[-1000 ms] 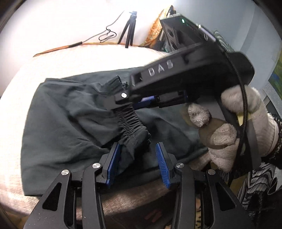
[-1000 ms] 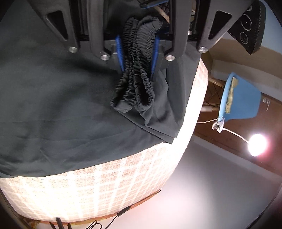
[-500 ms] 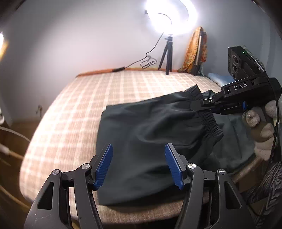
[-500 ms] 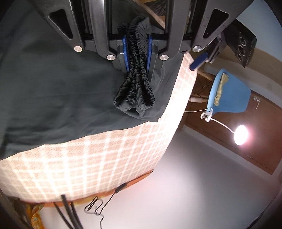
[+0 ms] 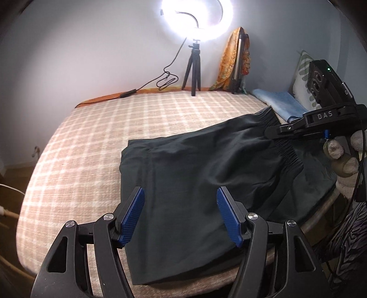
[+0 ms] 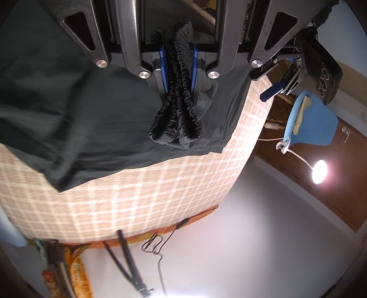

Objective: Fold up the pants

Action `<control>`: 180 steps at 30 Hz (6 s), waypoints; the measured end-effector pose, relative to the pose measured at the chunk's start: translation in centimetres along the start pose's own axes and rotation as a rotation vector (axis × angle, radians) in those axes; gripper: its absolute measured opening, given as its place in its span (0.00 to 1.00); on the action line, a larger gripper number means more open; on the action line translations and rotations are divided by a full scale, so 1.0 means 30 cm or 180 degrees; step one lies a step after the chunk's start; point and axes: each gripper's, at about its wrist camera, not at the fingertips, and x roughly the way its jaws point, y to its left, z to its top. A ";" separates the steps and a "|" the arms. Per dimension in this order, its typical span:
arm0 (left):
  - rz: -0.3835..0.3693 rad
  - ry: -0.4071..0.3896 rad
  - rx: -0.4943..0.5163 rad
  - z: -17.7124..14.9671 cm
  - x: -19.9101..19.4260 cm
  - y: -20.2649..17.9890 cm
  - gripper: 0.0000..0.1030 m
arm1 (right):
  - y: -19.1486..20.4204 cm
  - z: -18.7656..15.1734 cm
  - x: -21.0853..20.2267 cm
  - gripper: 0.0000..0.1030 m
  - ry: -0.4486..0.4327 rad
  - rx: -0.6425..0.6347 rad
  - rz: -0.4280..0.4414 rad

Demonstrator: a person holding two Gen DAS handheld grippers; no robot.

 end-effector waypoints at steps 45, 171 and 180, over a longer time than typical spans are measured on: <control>-0.0429 0.0497 0.0048 0.037 0.222 -0.159 0.63 | -0.747 -0.145 -0.703 0.16 -0.0643 0.1115 -0.0770; -0.1380 0.0615 -0.0692 -0.089 0.185 -0.250 0.16 | 0.054 0.034 0.175 0.58 0.0572 -0.0384 -0.0705; -0.1432 0.0412 -0.0428 -0.064 0.157 -0.332 0.12 | 0.111 0.019 0.281 0.56 0.0895 -0.0513 -0.0867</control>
